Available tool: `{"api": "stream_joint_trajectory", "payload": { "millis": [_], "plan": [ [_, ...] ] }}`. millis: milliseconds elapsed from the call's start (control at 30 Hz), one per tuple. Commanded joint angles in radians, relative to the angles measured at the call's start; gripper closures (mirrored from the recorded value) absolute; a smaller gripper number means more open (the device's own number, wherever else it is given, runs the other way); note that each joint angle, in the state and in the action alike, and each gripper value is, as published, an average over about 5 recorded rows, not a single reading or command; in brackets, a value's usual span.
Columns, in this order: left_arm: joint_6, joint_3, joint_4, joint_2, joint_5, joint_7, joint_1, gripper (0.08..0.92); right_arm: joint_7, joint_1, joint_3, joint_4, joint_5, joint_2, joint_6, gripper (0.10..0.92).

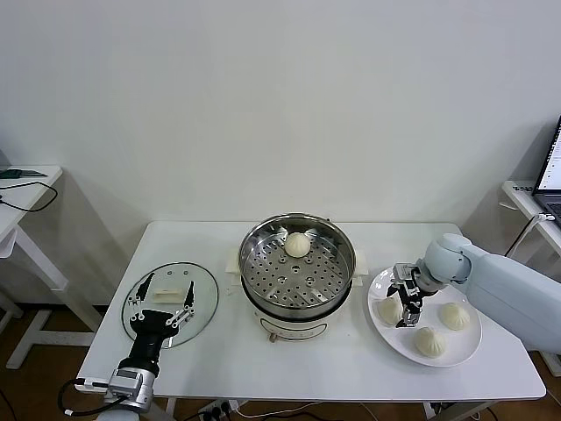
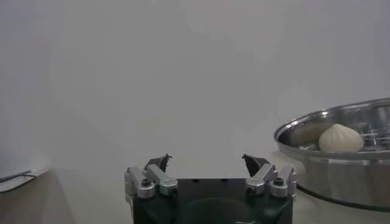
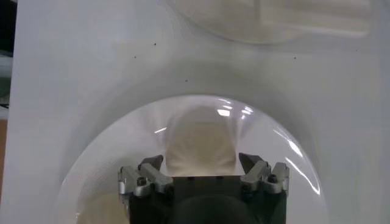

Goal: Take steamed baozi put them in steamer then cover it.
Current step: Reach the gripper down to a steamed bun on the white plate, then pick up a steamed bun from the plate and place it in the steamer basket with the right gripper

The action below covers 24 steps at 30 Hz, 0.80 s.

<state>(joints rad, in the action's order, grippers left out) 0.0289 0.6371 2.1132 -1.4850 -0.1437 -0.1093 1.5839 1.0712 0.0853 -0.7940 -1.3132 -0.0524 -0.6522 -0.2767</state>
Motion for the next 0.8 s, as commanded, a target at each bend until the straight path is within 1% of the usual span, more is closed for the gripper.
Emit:
{"api": "stream_joint_trajectory", "payload": {
  "millis": [33, 267, 600, 800],
  "plan": [
    [-0.001, 0.0, -0.002, 0.0, 0.001, 0.0, -0.001, 0.177, 0.001, 0.001, -0.001, 0.002, -0.002, -0.002, 0.001, 0.241],
    [-0.001, 0.001, -0.001, -0.001, 0.001, 0.002, -0.001, 0.177, 0.007, 0.0, 0.003, 0.001, -0.007, -0.003, 0.006, 0.308],
    [-0.002, -0.001, 0.005, -0.003, 0.001, 0.003, 0.002, 0.177, 0.014, -0.005, 0.012, -0.015, 0.002, 0.015, 0.008, 0.313],
    [-0.004, -0.003, 0.02, -0.001, 0.001, 0.005, 0.006, 0.177, 0.03, -0.102, -0.034, -0.1, 0.099, 0.086, -0.014, 0.313]
  ]
}}
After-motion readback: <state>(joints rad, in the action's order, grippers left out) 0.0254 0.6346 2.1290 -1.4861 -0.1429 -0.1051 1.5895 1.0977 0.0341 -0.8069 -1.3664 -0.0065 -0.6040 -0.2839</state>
